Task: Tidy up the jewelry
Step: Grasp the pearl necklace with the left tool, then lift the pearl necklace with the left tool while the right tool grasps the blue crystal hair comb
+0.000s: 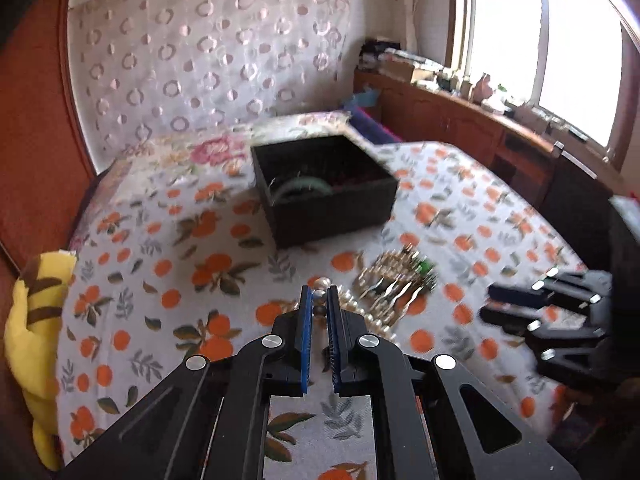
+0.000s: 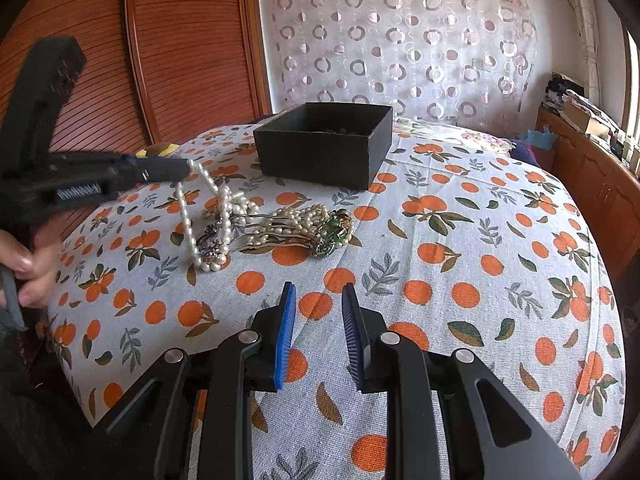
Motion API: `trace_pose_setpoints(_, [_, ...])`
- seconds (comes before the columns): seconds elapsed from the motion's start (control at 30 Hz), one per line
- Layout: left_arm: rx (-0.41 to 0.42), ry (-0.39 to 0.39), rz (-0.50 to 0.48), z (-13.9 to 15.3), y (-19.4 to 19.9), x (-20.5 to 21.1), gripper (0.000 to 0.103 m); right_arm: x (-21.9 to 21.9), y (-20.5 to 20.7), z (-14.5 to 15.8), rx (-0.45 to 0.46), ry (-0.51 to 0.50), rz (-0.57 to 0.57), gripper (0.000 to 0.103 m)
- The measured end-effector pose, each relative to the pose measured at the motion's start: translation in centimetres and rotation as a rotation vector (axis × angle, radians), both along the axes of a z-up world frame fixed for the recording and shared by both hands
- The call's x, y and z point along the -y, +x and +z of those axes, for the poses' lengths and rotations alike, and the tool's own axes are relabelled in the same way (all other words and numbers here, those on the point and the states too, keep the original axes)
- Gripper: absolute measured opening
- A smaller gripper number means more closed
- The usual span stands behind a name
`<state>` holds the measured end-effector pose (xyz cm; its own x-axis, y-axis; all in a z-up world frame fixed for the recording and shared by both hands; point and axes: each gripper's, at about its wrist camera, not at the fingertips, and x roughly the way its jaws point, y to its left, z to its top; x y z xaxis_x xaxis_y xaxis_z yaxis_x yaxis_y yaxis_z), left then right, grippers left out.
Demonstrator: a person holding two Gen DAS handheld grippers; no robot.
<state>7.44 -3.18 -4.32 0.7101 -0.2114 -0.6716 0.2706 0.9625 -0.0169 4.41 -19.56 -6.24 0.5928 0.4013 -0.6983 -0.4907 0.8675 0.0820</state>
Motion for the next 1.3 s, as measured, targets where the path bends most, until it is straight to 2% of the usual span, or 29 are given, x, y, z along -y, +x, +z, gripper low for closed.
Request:
trace_pose_setpoints(0.53, [0.163, -0.063, -0.059, 8.0, -1.7, 0.7, 0.006, 0.0, 0.1, -0.2, -0.004, 0.012, 0.004, 0.026])
trace_pose_setpoints(0.83, [0.177, -0.054, -0.02, 8.3, -1.8, -0.7, 0.006, -0.3, 0.6, -0.1, -0.025, 0.023, 0.032, 0.026])
trace_pose_setpoints(1.0, [0.211, -0.071, 0.016, 9.5, -2.5, -2.5, 0.006, -3.1, 1.0, 0.3, -0.014, 0.007, 0.096, 0.026])
trace_pose_setpoints(1.1, [0.231, -0.072, 0.04, 10.2, -2.8, -3.9, 0.007, -5.1, 1.5, 0.7, -0.012, 0.009, 0.145, 0.036])
trace_pose_setpoints(1.3, [0.264, -0.08, 0.075, 11.5, -2.9, -5.8, 0.007, -8.6, 2.8, 1.1, -0.033, 0.004, 0.227, 0.036])
